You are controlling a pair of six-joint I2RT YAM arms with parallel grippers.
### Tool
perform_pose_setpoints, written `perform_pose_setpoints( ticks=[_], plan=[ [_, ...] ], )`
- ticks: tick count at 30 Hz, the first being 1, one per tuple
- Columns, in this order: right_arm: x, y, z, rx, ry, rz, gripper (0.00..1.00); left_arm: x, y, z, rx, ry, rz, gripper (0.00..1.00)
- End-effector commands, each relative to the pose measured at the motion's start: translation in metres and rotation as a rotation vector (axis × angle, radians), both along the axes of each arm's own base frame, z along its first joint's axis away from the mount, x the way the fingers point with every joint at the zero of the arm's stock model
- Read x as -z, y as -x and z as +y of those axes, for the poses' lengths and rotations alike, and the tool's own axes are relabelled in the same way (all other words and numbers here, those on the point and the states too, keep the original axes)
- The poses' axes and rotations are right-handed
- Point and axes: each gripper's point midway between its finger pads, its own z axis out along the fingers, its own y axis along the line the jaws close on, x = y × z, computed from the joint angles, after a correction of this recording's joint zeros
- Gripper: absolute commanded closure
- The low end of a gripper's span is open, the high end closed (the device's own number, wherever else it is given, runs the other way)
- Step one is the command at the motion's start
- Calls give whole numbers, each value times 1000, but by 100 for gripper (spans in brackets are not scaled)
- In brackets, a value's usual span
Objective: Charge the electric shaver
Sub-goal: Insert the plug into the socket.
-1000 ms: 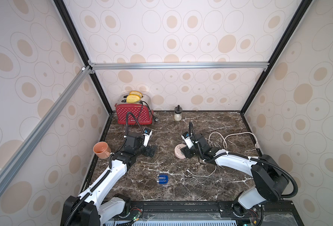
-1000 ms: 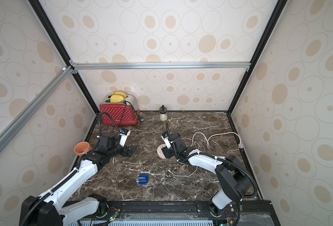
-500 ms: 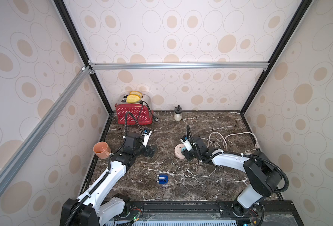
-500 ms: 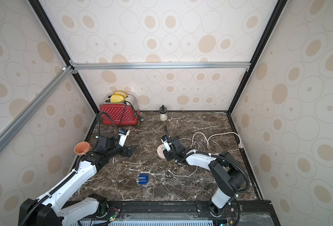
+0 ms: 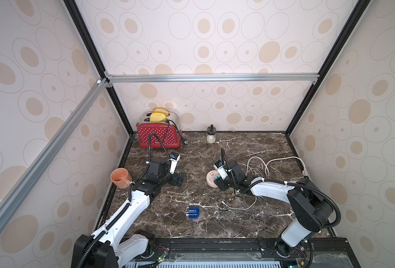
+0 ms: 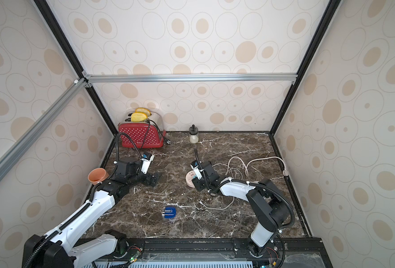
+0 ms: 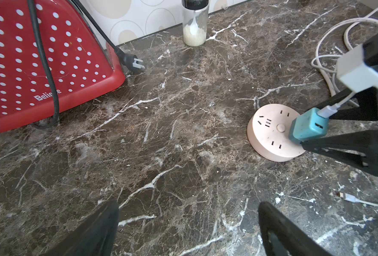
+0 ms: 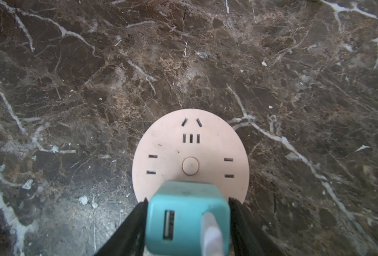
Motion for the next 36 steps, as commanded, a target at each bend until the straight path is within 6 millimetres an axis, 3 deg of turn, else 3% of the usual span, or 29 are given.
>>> perform_pose_setpoints(
  ticks=[1,8,11,13,17,21,24,29,36],
  plan=[
    [-3,-6,2,12,-2,-10,39,-6,-3,1,2,-10,-7,1],
    [-7,-12,8,35,-38,-20,41,-4,-3,2,2,-13,-1,1],
    [-7,-13,9,37,-39,-18,47,-4,-3,2,1,-14,-1,1],
    [-4,-13,9,39,-31,-11,54,-4,-4,1,1,-14,0,1],
    [1,-11,6,45,-20,4,81,-4,-4,1,0,-13,-2,1],
    [15,-6,3,27,10,33,100,-2,-4,2,0,-16,4,1],
    [29,-1,0,17,41,65,100,-2,-4,2,-1,-17,5,1],
    [70,18,-8,-1,96,191,100,-1,-4,3,-3,-21,10,1],
    [86,31,-23,15,161,252,100,2,-2,3,0,-25,25,1]
  ],
)
